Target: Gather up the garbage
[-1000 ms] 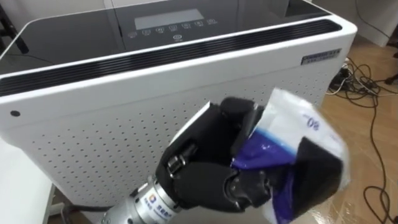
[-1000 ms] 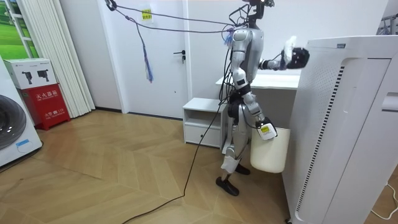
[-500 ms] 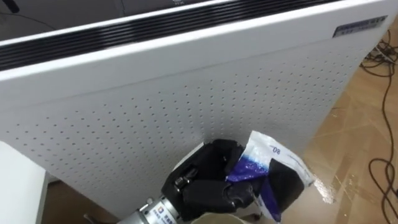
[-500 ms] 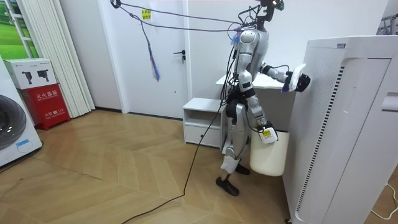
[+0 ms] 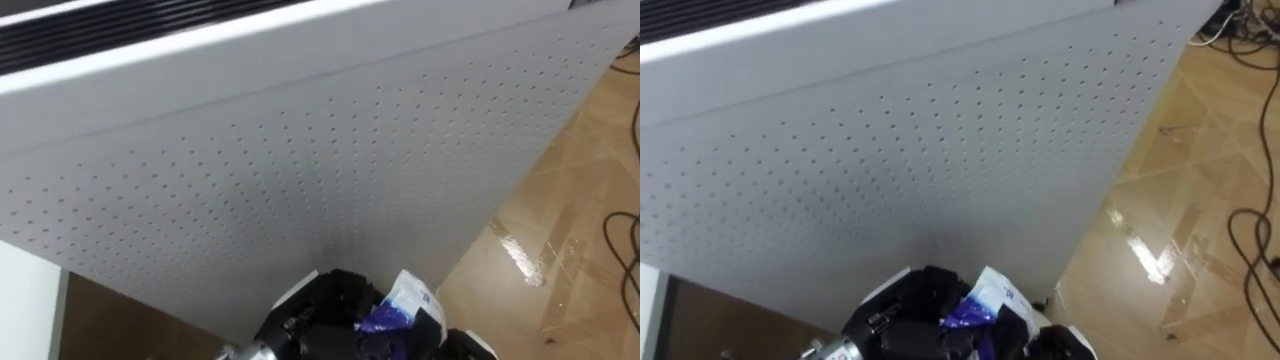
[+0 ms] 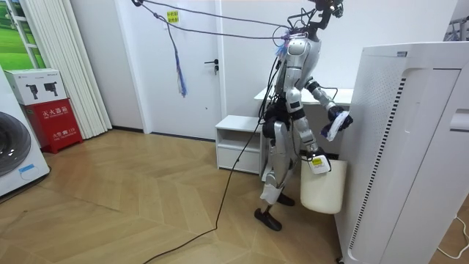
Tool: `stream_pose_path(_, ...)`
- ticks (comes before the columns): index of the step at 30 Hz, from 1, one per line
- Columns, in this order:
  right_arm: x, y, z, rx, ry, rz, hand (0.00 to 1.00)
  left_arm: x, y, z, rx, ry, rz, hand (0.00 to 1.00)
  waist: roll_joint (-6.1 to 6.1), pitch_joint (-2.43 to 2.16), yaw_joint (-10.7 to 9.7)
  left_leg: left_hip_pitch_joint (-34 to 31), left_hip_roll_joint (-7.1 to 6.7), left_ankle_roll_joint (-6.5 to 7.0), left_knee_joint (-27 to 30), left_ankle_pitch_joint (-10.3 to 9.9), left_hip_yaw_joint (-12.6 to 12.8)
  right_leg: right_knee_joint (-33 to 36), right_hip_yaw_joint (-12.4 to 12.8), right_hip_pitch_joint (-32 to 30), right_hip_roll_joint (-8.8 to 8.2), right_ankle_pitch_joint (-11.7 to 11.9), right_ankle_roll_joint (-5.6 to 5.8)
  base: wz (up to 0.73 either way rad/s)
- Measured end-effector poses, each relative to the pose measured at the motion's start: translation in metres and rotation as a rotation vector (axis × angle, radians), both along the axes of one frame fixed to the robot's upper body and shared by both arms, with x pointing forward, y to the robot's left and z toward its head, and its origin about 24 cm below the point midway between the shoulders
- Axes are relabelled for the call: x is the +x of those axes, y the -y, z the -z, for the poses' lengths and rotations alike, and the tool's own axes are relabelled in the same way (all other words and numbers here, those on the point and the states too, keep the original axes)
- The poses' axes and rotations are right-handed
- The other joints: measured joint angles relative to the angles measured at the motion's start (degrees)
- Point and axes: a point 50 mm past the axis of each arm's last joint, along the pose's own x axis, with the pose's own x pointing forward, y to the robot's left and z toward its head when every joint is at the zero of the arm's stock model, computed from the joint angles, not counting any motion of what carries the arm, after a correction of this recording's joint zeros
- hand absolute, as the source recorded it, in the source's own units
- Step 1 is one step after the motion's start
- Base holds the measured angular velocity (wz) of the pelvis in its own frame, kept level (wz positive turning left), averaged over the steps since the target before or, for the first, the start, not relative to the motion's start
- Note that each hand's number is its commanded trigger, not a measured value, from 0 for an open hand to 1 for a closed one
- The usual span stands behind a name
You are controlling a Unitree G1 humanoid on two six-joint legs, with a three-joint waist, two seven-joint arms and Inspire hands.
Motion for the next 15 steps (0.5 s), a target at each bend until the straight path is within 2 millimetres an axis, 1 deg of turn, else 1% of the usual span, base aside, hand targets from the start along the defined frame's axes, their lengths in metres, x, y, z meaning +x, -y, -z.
stream_pose_path(2,0.001,0.0,-0.001,-0.002,0.003,0.004,1.0,0.001,-0.001,0.004,0.012,-0.012,-0.001,1.0,-0.41,0.16,0.0,-0.8,-0.03,0.1,0.4,0.1,0.2,0.8,0.2,-1.0,-0.04,0.0,0.0,-0.06)
stream_pose_path(4,0.003,0.0,-0.002,-0.002,0.009,0.003,1.0,0.0,-0.001,0.007,0.019,-0.022,-0.001,1.0,-0.88,0.23,-0.2,-1.8,-0.05,0.24,0.8,0.1,0.6,1.3,0.3,-2.2,-0.05,0.0,-0.07,-0.02)
stream_pose_path(7,0.003,-0.003,-0.001,0.005,0.008,0.001,1.0,0.0,-0.003,0.009,0.026,-0.023,-0.006,1.0,-1.39,0.21,-0.2,-2.9,-0.06,0.29,1.5,0.2,0.5,1.9,0.4,-3.1,-0.07,-0.1,-0.2,0.0)
stream_pose_path(9,0.003,-0.004,-0.001,0.007,0.008,0.0,1.0,0.0,-0.004,0.012,0.048,-0.025,-0.01,1.0,-1.53,0.2,-0.2,-3.6,-0.09,0.33,1.6,0.2,0.3,2.4,0.4,-3.7,-0.1,-0.1,-0.27,0.04)
stream_pose_path(12,0.001,-0.005,0.001,0.01,0.002,0.002,1.0,-0.002,-0.009,0.023,0.093,-0.056,-0.027,1.0,-1.55,0.2,-0.1,-3.7,-0.14,0.42,1.6,0.3,0.3,2.5,0.4,-3.9,-0.14,-0.1,-0.28,0.01)
stream_pose_path(14,0.0,-0.006,0.002,0.01,-0.001,0.004,1.0,-0.003,-0.011,0.027,0.105,-0.073,-0.039,0.32,-1.55,0.2,-0.1,-3.8,-0.14,0.41,1.7,0.3,0.2,2.5,0.4,-4.0,-0.14,-0.1,-0.29,0.0)
stream_pose_path(15,0.0,-0.006,0.002,0.009,0.002,0.007,1.0,-0.003,-0.012,0.028,0.109,-0.075,-0.041,0.09,-1.54,0.19,-0.1,-4.0,-0.13,0.41,2.1,0.3,0.2,2.5,0.3,-4.1,-0.13,-0.1,-0.29,0.0)
